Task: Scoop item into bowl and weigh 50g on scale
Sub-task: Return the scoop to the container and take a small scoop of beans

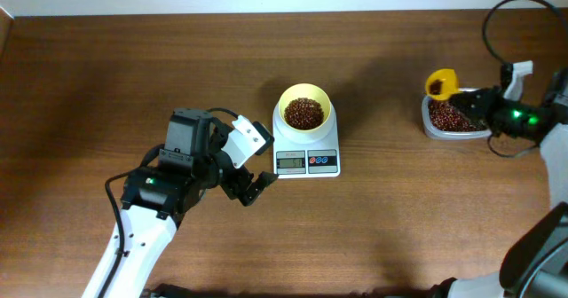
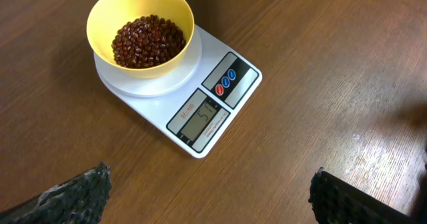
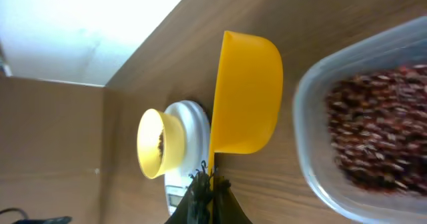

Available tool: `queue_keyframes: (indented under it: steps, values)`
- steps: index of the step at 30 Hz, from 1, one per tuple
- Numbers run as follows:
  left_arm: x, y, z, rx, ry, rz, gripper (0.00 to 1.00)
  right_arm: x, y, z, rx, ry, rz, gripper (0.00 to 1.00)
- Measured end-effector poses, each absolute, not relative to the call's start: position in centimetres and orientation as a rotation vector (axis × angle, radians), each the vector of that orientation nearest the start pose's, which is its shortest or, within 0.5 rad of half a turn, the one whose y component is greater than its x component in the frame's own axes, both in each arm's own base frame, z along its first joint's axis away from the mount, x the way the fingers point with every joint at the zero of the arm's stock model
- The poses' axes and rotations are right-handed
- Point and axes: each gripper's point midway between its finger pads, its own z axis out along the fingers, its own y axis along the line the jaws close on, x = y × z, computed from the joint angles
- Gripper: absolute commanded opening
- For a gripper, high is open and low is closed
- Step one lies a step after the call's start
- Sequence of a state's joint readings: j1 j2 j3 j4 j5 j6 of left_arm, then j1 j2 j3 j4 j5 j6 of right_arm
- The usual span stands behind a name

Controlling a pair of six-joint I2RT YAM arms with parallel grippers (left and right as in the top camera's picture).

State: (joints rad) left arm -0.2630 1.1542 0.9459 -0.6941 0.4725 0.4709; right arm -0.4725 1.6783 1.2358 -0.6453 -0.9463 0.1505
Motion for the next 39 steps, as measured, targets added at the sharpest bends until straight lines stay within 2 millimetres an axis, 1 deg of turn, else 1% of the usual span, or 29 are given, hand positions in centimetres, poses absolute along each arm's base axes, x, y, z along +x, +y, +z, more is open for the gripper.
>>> queue_keyframes:
  steps: [3, 6, 10, 11, 14, 17, 22, 26, 28, 32, 35, 37, 38, 39]
  values:
    - [27.5, -15.5, 18.5, 1.044, 2.160, -0.486, 0.99, 39.2, -6.3, 17.1, 0.433, 2.308, 0.984, 0.04]
    - [27.5, -15.5, 18.5, 1.044, 2.160, -0.486, 0.99, 38.7, -7.7, 17.1, 0.383, 2.340, 0.817, 0.04]
    - [27.5, -15.5, 18.5, 1.044, 2.160, -0.486, 0.99, 38.3, -9.3, 17.2, 0.254, 2.373, 0.594, 0.04]
    - [27.5, -15.5, 18.5, 1.044, 2.160, -0.486, 0.99, 38.3, -9.5, 17.2, 0.226, 2.378, 0.560, 0.04]
    - [27.5, -15.5, 18.5, 1.044, 2.160, -0.486, 0.99, 38.2, -10.3, 16.6, 0.123, 2.417, 0.415, 0.04]
    - [27.5, -15.5, 18.5, 1.044, 2.160, -0.486, 0.99, 38.5, -9.6, 15.8, -0.019, 2.470, 0.272, 0.04]
    - [27.5, -15.5, 18.5, 1.044, 2.160, -0.486, 0.99, 38.8, -8.6, 14.6, -0.162, 2.556, 0.027, 0.04]
    - [27.5, -15.5, 18.5, 1.044, 2.159, -0.486, 0.99, 38.8, -9.0, 14.3, -0.200, 2.604, -0.188, 0.04]
    - [27.5, -15.5, 18.5, 1.044, 2.160, -0.486, 0.99, 38.7, -9.3, 14.3, -0.210, 2.615, -0.265, 0.04]
    - [27.5, -15.5, 18.5, 1.044, 2.160, -0.486, 0.99, 38.5, -9.9, 14.3, -0.201, 2.624, -0.326, 0.04]
    - [27.5, -15.5, 18.5, 1.044, 2.160, -0.486, 0.99, 38.5, -10.1, 14.3, -0.199, 2.626, -0.337, 0.04]
    - [27.5, -15.5, 18.5, 1.044, 2.160, -0.486, 0.99, 38.6, -9.5, 14.3, -0.195, 2.619, -0.290, 0.04]
    - [27.5, -15.5, 18.5, 1.044, 2.160, -0.486, 0.99, 38.8, -8.9, 14.3, -0.204, 2.612, -0.242, 0.04]
    - [27.5, -15.5, 18.5, 1.044, 2.160, -0.486, 0.99, 39.1, -7.8, 14.4, -0.219, 2.597, -0.160, 0.04]
